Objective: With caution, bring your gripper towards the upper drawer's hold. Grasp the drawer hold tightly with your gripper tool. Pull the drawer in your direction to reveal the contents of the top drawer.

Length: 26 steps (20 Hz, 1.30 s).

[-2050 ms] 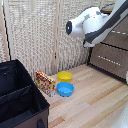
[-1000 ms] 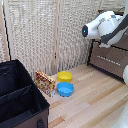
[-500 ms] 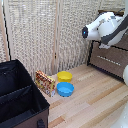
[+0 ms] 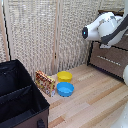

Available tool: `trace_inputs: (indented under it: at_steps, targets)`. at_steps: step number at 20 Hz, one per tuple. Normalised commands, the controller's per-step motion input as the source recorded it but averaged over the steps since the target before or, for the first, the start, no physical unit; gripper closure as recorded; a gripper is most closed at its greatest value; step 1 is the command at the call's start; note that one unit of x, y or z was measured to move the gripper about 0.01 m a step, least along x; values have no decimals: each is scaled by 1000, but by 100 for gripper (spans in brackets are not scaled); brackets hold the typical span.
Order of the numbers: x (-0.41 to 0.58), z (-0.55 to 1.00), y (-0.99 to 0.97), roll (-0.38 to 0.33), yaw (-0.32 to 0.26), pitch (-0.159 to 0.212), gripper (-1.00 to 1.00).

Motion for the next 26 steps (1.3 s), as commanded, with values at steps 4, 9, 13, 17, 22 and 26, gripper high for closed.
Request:
trace_inputs:
  at_steps: [4,9,13,17,22,26]
  targets:
    - [12,-97,931,-26,-4,0,100]
    - [46,-113,960,-2,-23,0,100]
    - [86,-236,980,-1,-23,0,100]
    - [57,-209,945,-1,-11,0,100]
    - [63,35,203,-23,22,0,-100]
    - [51,222,0,-17,-1,0,-100]
